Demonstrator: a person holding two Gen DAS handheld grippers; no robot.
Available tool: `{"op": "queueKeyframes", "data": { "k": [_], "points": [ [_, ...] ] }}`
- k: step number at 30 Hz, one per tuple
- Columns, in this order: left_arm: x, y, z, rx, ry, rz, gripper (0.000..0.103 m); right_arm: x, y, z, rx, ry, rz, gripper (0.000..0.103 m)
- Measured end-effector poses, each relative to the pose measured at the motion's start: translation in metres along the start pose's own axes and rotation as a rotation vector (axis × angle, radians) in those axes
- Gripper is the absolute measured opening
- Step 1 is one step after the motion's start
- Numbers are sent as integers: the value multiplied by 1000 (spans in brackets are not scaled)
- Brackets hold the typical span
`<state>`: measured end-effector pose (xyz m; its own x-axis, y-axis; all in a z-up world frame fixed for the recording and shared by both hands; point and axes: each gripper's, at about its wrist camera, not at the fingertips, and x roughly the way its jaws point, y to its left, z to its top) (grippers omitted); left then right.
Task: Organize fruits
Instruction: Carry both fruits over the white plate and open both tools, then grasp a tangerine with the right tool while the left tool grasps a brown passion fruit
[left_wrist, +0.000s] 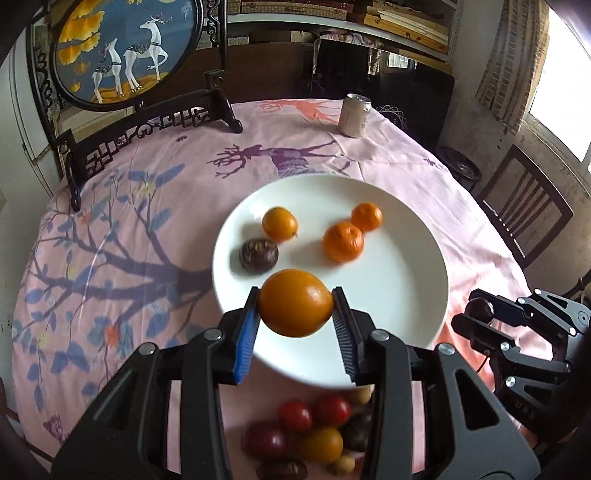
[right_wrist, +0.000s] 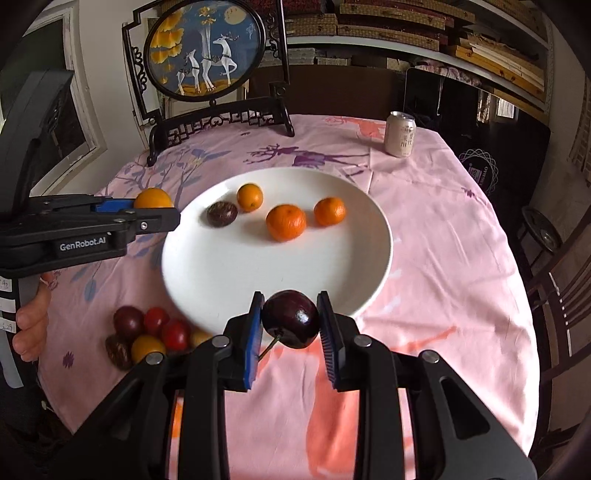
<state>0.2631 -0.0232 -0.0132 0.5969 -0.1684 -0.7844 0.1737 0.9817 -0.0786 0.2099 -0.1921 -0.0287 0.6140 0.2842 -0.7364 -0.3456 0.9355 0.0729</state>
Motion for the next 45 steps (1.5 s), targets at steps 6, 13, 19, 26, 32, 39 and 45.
{"op": "queueKeyframes", "data": {
  "k": [6, 13, 19, 26, 32, 39, 45],
  "points": [
    [62, -6, 62, -12, 40, 21, 39, 59, -25, 50, -20, 20, -42, 29],
    [112, -13, 72, -18, 116, 2, 39, 105, -41, 47, -22, 72, -40, 29],
    [117, -9, 79, -39, 102, -1, 54, 109, -40, 47, -38, 56, -70, 57],
    [42, 1, 56, -41, -6, -20, 64, 70, -42, 46, -7, 4, -105, 57],
    [-41, 16, -30, -43, -122, 20, 93, -8, -28, 10, 83, -61, -73, 80],
    [-62, 44, -133, -116, -105, 82, 95, -55, 14, -62, 90, -77, -60, 90],
    [-76, 44, -169, -91, -108, 102, 95, -61, 49, -85, 39, -34, -19, 90]
  ]
}}
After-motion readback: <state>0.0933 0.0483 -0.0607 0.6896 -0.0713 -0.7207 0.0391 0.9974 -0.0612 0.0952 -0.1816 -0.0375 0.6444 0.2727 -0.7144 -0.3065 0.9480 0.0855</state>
